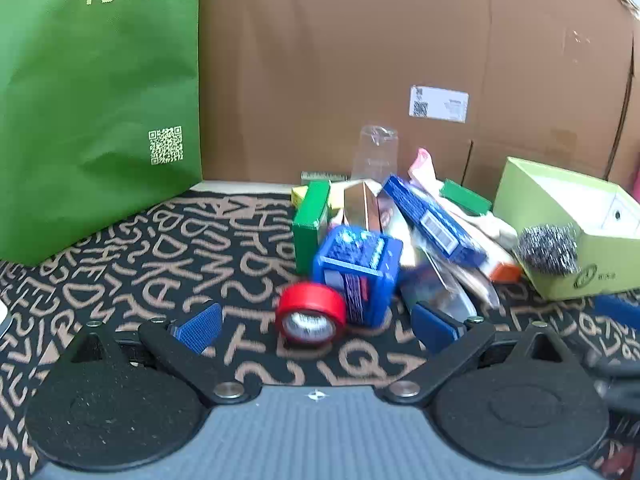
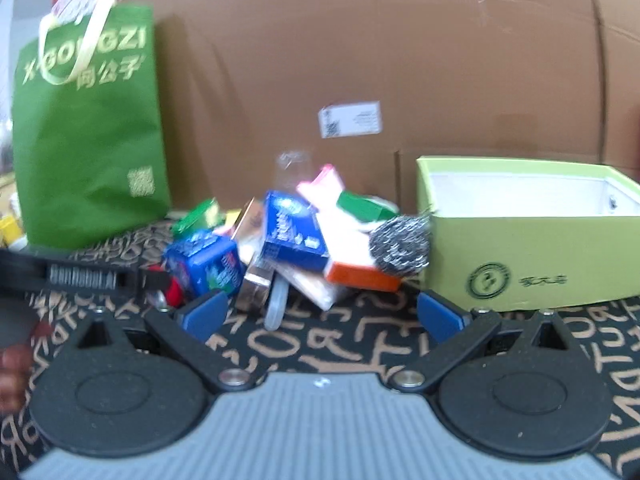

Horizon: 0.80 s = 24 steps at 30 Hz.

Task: Organize objects
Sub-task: 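Grasp the red tape roll with left tool while right tool grasps the blue Mentos box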

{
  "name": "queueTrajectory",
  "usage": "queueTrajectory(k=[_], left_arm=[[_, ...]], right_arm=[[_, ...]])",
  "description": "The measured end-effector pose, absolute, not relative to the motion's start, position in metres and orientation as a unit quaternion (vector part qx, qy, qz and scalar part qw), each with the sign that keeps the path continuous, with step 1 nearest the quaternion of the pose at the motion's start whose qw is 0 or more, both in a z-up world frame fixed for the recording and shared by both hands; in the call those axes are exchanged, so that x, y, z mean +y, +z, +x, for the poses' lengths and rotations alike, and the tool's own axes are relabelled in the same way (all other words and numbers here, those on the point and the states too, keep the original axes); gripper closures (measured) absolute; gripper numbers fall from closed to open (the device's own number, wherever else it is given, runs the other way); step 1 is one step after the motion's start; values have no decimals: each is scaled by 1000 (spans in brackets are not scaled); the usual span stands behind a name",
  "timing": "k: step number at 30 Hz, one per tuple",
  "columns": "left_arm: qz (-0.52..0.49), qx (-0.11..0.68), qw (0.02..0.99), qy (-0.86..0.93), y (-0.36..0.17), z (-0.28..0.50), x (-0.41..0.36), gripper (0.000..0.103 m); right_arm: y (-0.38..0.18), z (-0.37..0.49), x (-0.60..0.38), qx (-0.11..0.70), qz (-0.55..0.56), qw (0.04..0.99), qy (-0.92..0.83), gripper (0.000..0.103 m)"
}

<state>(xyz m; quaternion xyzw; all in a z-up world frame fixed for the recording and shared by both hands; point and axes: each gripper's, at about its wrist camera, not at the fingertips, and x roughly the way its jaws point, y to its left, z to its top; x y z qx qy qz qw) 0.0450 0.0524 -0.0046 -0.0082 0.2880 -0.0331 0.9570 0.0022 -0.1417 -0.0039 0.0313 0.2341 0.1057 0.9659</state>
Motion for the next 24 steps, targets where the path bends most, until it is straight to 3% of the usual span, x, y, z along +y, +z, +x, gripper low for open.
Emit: queueTrajectory(k=[6,12,17,20,24], left_arm=[[12,289,954,-73,-6,61,61,7],[-21,310,945,-100,-12,55,93,13],[-45,296,950,-94,-1,43,124,16],[-64,288,950,-99,5,38,140,16],[-82,288,948,-110,3,38,146,16]], right_arm=[[-11,25,-122,297,22,946,127,0],[-2,33,-95,248,-26,950,188,1],[2,52,-64,181,-139,937,265,19],[-1,75,-51,184,-172,920,300,27],[-11,102,-43,225,-166,905,322,29]])
